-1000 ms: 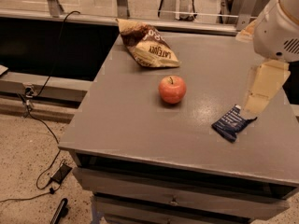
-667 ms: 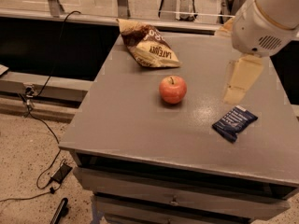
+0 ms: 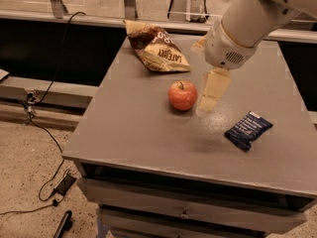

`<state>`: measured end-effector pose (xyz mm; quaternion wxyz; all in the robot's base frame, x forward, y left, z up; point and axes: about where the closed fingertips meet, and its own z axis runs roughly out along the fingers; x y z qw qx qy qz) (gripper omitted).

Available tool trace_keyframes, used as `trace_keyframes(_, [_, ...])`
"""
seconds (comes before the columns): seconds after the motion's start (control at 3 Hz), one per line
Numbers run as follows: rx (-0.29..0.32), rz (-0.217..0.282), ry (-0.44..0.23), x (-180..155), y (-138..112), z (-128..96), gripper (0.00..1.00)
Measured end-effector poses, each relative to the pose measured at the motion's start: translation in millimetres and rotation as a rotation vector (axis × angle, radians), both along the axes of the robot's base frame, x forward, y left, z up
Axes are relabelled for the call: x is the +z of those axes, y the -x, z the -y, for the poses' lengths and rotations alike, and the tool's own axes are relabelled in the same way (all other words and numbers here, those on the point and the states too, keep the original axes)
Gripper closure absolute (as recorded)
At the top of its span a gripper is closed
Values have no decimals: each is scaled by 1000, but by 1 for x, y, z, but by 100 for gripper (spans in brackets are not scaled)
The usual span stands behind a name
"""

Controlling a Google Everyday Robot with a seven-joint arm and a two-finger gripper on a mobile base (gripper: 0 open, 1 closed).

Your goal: Pick apple

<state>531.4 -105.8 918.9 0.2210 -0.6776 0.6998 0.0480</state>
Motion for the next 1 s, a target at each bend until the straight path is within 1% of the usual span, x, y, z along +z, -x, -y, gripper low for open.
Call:
trace_keyframes(0.33, [-8,-17,-13,-23,-18,-7,0])
trace_keyframes(0.67, [-29,-29,-15,-42,-32,-9,0])
trace_keyframes(1.0, [-42,-44,-17,-56,-42,-10,14])
